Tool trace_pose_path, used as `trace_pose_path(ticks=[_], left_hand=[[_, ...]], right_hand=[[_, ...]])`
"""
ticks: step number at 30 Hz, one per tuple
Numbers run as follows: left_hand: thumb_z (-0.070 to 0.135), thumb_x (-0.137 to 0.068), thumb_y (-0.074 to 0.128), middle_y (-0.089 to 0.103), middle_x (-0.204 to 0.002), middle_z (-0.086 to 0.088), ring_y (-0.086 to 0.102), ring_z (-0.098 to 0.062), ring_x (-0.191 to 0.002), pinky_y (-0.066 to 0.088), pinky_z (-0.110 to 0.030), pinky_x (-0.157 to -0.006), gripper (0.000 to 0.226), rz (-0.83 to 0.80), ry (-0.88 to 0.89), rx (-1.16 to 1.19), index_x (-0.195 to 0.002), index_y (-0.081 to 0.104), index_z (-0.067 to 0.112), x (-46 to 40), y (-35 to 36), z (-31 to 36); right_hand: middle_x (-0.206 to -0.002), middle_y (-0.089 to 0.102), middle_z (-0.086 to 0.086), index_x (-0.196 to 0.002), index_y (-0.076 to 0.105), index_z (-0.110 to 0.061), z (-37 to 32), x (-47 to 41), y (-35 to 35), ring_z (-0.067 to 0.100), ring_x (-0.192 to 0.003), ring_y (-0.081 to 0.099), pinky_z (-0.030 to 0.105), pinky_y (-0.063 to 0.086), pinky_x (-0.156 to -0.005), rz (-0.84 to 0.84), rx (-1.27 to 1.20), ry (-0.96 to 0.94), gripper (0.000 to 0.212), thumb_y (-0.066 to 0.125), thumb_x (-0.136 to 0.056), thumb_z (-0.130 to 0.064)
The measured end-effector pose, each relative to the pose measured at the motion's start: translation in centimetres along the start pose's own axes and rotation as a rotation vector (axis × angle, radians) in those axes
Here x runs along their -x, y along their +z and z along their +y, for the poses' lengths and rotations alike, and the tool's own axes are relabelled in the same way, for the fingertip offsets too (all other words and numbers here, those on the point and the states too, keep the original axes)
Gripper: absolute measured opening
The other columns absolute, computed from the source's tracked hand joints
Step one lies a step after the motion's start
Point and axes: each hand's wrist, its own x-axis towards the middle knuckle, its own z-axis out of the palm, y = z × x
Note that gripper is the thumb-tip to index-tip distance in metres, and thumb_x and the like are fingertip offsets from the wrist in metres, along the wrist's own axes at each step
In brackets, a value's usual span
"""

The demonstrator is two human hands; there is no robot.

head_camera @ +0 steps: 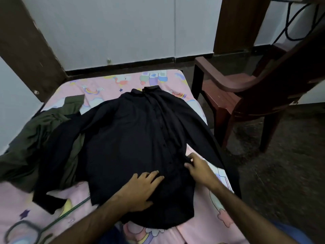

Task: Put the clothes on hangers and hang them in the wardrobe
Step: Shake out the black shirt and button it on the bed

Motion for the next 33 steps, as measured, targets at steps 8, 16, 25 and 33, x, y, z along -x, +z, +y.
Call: trace_pose_path(ticks=[8,16,25,33], left_hand=[[0.013,-0.076,0.06,0.064,-0.103,-0.001,0.068,-0.026,-0.083,0.052,-0.039,-0.071,0.051,0.189,-0.249,0.005,-0.127,0.053,0.016,2.7,1.8,-2.5],[0.025,-0.058,0.065,0.062,-0.066,0.007,0.064,-0.015,-0.056,0.039,-0.028,-0.057,0.031,0.218,-0.199,-0.04,-0.086,0.052,0.024,6.6,1.9,-3.4],[0.024,-0.078,0.056,0.064,-0.078,0.006,0.062,-0.019,-0.067,0.042,-0.034,-0.069,0.032,0.38,-0.297,0.033,-0.104,0.039,0.025,11.7,2.0,-4.5],[0.024,-0.079,0.049,0.054,-0.068,0.0,0.053,-0.025,-0.057,0.035,-0.034,-0.059,0.023,0.671,-0.131,-0.327,-0.099,0.057,0.016,16.3,2.6,-7.6]], right_hand=[[-0.094,0.069,0.004,-0.09,0.066,-0.017,4.1,-2.0,-12.6,0.024,-0.094,0.065,0.036,0.049,-0.082,0.092,-0.07,0.04,0.016,0.079,-0.088,-0.027],[-0.144,0.041,0.001,-0.143,0.042,-0.029,1.5,5.2,-7.0,0.026,-0.131,0.042,0.045,0.039,-0.105,0.221,0.739,-0.385,0.065,0.061,-0.088,-0.058],[-0.135,0.056,-0.002,-0.141,0.048,-0.029,-0.6,6.4,1.2,0.024,-0.123,0.054,0.041,0.037,-0.102,-0.037,0.953,-0.467,0.048,0.048,-0.093,-0.03],[-0.135,0.054,-0.009,-0.143,0.051,-0.039,-5.0,7.2,3.4,0.021,-0.125,0.054,0.04,0.042,-0.1,-0.14,0.72,-0.449,0.044,0.044,-0.099,-0.039]])
